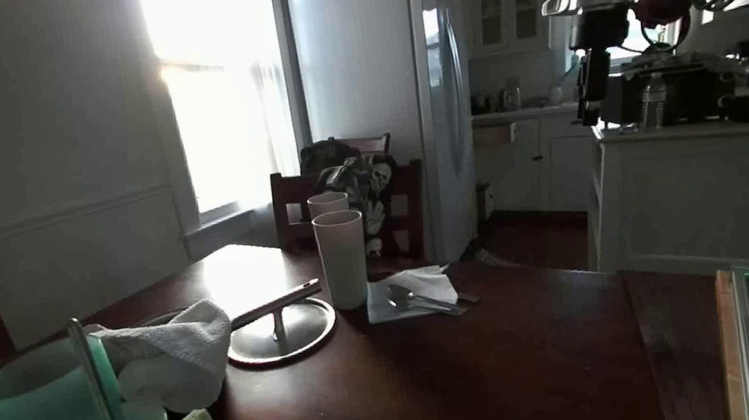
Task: Remove the white towel from the pot and put it on the table
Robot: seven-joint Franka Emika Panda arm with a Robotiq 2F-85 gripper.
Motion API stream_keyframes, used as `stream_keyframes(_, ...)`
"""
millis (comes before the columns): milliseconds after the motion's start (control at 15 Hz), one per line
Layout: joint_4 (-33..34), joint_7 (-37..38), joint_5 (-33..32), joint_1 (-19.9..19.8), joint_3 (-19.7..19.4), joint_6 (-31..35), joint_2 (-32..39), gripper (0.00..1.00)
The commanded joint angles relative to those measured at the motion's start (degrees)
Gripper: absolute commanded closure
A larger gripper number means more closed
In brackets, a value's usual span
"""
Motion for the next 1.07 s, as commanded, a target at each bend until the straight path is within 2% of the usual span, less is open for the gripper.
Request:
stream_keyframes(0,0.1,0.2,-0.1,0.2,-0.2,-0.2,0.0,0.0)
stream_keyframes(333,0.0,0.2,-0.1,0.2,-0.2,-0.2,0.1,0.0)
stream_keyframes(467,2.0,1.9,2.2,4.0,3.3,-0.4,0.9,0.0)
stream_keyframes(667,6.1,4.2,6.3,11.6,9.8,-0.7,3.9,0.0)
stream_keyframes(867,10.7,5.6,9.8,18.9,15.7,0.2,10.2,0.0)
stream_keyframes(1000,14.6,7.3,8.5,21.1,20.1,3.0,16.4,0.0)
